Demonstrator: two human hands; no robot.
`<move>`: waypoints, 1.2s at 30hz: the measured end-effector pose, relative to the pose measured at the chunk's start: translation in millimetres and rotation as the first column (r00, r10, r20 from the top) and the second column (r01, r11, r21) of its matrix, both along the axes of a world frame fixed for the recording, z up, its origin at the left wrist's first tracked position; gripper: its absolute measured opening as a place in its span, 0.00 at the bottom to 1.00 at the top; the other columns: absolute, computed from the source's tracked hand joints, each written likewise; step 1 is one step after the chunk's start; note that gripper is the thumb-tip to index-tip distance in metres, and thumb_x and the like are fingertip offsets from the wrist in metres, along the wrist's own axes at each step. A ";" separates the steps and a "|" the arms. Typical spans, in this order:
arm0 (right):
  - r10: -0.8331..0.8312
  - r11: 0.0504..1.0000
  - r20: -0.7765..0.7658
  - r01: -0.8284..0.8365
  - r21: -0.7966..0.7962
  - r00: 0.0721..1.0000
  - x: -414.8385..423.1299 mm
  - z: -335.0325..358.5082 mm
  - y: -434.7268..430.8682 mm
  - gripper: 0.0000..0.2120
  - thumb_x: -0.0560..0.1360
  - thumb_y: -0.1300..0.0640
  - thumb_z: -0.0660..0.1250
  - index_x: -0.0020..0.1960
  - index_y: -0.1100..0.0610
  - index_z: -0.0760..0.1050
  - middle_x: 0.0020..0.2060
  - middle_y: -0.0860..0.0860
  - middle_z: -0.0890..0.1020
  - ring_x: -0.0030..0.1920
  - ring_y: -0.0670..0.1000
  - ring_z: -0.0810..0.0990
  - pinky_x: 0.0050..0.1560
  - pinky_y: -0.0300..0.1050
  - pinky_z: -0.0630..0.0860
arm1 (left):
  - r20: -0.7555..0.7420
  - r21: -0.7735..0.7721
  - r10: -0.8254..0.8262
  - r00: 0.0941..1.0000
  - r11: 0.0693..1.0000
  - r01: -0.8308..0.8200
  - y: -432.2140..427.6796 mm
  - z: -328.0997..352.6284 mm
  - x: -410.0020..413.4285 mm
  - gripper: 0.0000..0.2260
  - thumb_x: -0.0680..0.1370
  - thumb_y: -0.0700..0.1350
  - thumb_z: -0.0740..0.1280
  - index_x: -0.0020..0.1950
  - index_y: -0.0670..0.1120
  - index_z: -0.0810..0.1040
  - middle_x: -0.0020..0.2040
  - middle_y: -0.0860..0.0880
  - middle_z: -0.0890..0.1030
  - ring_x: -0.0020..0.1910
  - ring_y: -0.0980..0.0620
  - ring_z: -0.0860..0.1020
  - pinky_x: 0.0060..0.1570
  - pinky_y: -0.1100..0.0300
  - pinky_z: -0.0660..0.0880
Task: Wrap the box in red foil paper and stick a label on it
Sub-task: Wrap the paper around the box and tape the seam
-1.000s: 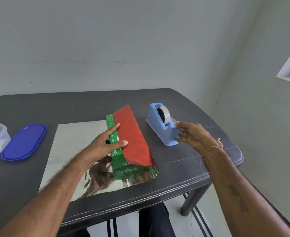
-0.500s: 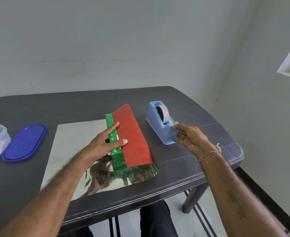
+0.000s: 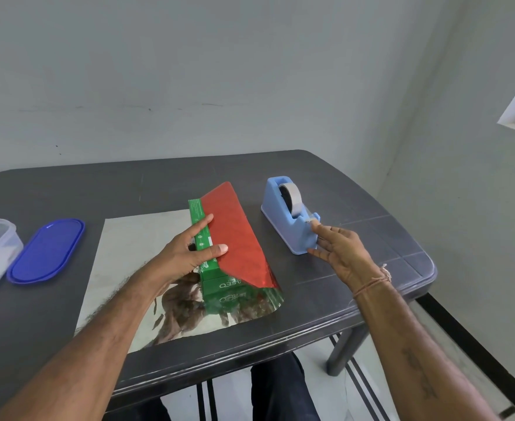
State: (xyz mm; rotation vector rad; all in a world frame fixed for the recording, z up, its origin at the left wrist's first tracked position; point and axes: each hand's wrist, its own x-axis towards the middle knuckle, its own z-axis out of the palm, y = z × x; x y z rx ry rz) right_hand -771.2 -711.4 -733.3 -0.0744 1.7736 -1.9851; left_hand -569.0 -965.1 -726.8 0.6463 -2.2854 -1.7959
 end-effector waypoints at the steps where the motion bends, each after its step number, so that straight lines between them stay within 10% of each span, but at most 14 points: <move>1: 0.001 1.000 -0.009 -0.001 0.001 1.000 1.3 -0.8 0.6 0.16 0.77 0.54 0.74 0.56 0.65 0.81 0.57 0.60 0.85 0.57 0.58 0.86 0.53 0.53 0.85 | 0.003 0.001 0.001 1.000 1.000 -0.001 0.0 0.2 0.2 0.41 0.67 0.59 0.78 0.77 0.68 0.64 0.78 0.53 0.68 0.77 0.49 0.65 0.77 0.45 0.63; 20: -0.105 0.986 -0.162 0.124 0.111 0.981 10.2 -37.5 -3.9 0.10 0.79 0.56 0.73 0.52 0.63 0.84 0.50 0.63 0.87 0.49 0.55 0.85 0.62 0.58 0.82 | -0.003 -0.019 -0.015 1.000 1.000 0.015 1.9 -2.9 -2.2 0.38 0.71 0.57 0.76 0.78 0.66 0.63 0.78 0.53 0.67 0.77 0.50 0.64 0.75 0.49 0.63; 26: -0.132 0.966 -0.393 0.207 0.153 0.910 38.9 -28.3 -1.7 0.10 0.81 0.51 0.70 0.48 0.57 0.83 0.42 0.54 0.85 0.44 0.51 0.80 0.49 0.50 0.80 | -0.002 0.000 -0.031 1.000 1.000 0.031 0.8 -5.7 -6.1 0.38 0.72 0.56 0.77 0.78 0.66 0.63 0.76 0.55 0.68 0.75 0.51 0.68 0.75 0.50 0.66; 32: 0.353 0.935 -0.573 -0.270 0.229 0.740 62.0 35.8 -41.8 0.11 0.82 0.51 0.68 0.50 0.59 0.80 0.41 0.47 0.82 0.42 0.42 0.78 0.44 0.32 0.75 | -0.017 0.016 -0.011 1.000 1.000 0.011 -8.3 -15.4 -3.5 0.45 0.60 0.68 0.81 0.73 0.73 0.66 0.72 0.58 0.73 0.72 0.52 0.72 0.73 0.48 0.69; 36: 0.637 0.771 -0.552 -0.463 0.437 0.539 49.4 51.7 -87.8 0.06 0.81 0.55 0.70 0.52 0.58 0.80 0.52 0.52 0.86 0.52 0.48 0.84 0.57 0.42 0.81 | -0.021 0.040 -0.005 1.000 0.999 0.006 -8.2 -15.6 -2.8 0.43 0.63 0.63 0.81 0.75 0.69 0.66 0.69 0.55 0.76 0.66 0.52 0.78 0.68 0.49 0.75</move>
